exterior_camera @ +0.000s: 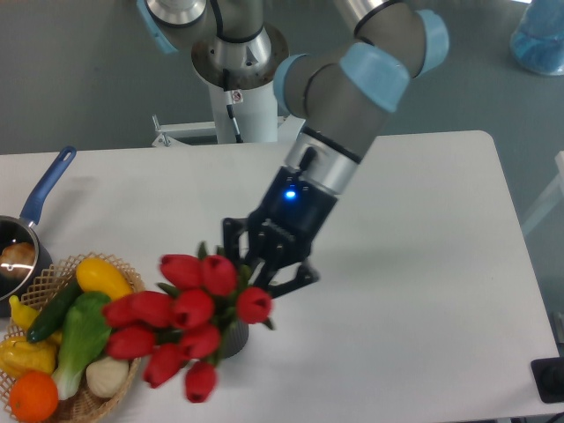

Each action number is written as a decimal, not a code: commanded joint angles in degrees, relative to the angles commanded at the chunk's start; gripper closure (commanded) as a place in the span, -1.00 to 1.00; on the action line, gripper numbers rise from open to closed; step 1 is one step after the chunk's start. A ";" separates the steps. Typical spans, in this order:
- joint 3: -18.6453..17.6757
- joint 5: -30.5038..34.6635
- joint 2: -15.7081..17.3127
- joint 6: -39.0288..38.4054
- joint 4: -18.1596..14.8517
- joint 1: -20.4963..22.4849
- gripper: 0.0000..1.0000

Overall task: Insert the flowers into the vase
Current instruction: 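Carry the tulips over the black vase and lower the stems in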

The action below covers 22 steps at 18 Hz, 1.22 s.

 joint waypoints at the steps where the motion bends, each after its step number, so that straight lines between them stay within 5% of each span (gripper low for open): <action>1: -0.18 -0.09 0.17 -0.26 0.00 -0.44 0.63; 22: -2.12 -0.97 0.00 -0.44 0.09 -2.03 0.62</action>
